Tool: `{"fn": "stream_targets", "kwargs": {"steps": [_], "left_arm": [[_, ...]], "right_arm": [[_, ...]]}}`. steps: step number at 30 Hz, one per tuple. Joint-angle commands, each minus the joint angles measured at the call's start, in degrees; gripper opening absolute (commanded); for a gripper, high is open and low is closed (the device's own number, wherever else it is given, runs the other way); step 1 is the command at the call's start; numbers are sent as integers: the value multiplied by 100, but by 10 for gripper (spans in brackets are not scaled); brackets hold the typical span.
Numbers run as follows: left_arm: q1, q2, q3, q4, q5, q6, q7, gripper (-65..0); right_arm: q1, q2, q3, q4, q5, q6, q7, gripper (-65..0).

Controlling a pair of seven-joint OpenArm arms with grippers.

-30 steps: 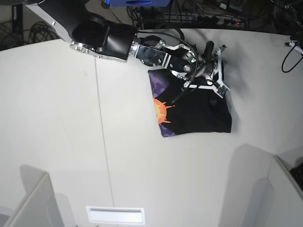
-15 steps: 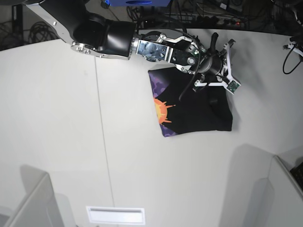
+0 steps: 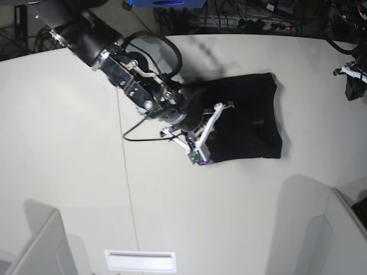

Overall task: Fold the T-shirt properly
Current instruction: 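Lift the right gripper off the bundle and move both arms aside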

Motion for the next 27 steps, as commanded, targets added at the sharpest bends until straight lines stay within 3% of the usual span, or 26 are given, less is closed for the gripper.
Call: {"fn": "stream_targets", "kwargs": {"steps": [1,4,6,9,15,27], "left_arm": [[-50,1,-12,59,-116,-30,-41,-602],[-244,247,261,41,-134,-30,-41,-337],[-314,423,489,-11,-169,-30,-41,-194],[-455,643,841,-64,-169,-30,-41,-84],[-815,986,1377,-556,-125,-30,-41,-79],[-1228,995,2300,-1585,-125,-30,-93,-79]], "right_arm": [[19,115,222,223,16,71,91,-650],[-359,564,793,592,16,71,91,-650],[-605,827,1057,741,16,71,117,-650],[-983,1056,1391,856,16,80,126,-650],[-1379,1293,1593,882,7,80,135,-650],[-1739,1337,1593,891,-2,80,144,-650]]}}
